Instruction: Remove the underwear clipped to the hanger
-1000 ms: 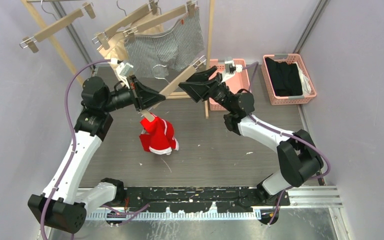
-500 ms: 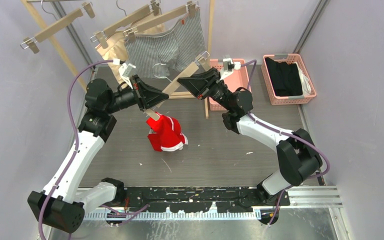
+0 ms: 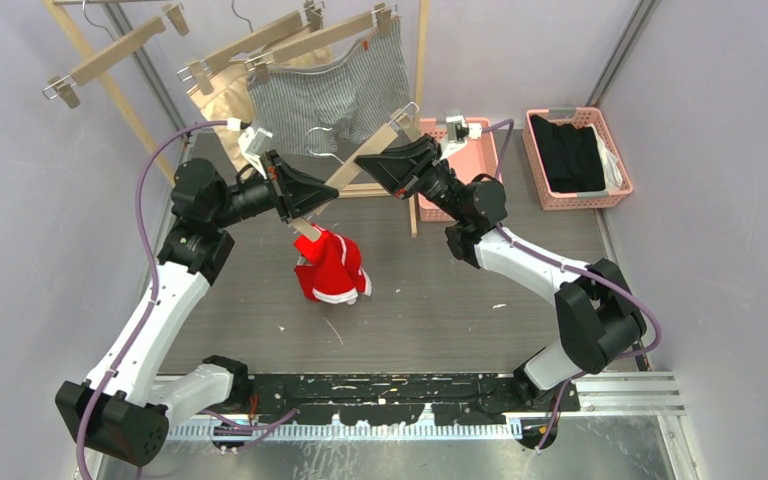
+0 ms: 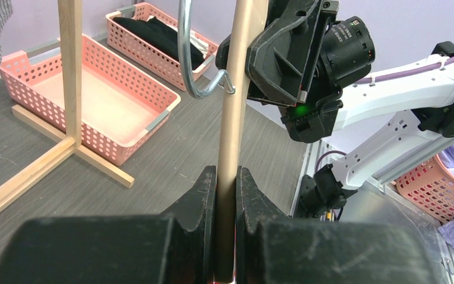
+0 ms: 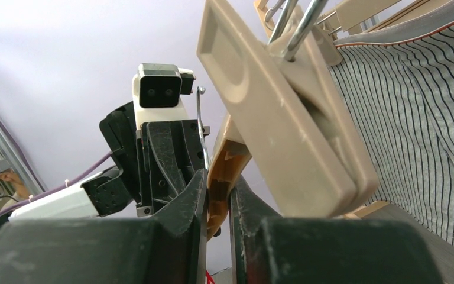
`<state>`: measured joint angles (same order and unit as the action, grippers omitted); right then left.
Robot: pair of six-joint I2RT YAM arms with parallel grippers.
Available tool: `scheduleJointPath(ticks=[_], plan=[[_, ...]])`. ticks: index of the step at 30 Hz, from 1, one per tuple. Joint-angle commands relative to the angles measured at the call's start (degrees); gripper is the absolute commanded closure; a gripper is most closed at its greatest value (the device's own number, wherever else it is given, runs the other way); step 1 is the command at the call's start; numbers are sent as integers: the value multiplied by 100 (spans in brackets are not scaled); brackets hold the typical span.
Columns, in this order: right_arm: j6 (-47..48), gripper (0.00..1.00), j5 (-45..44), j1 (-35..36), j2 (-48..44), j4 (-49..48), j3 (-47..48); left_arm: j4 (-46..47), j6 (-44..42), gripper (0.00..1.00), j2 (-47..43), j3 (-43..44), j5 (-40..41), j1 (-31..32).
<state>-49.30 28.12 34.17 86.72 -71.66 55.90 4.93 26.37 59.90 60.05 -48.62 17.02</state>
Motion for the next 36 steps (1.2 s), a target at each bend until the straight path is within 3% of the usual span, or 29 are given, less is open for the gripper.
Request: scheduleJointPath(ticks=[1, 6, 8, 11, 17, 28, 32, 36], plan=[[650, 99, -237, 35, -162, -127, 152, 117, 114, 99, -1, -9, 53, 170], [658, 99, -182, 36, -265, -107, 144, -240, -46, 72, -48, -47, 326, 171], [655, 99, -142, 37, -307, -95, 141, -297, -139, 55, -117, -115, 401, 171], [633, 99, -118, 45, -388, -102, 102, -475, -297, 45, -183, -151, 526, 174], [663, 99, -123, 61, -593, -79, -10, -1155, -798, 42, -316, -161, 983, 173], [814, 99, -121, 70, -1003, 125, -205, -1449, -1054, 38, -549, -198, 1176, 164], [851, 99, -137, 69, -1055, 167, -195, -1411, -1011, 41, -617, -245, 1050, 164], [860, 99, -162, 72, -1077, 202, -188, -1499, -1062, 52, -670, -232, 974, 166]])
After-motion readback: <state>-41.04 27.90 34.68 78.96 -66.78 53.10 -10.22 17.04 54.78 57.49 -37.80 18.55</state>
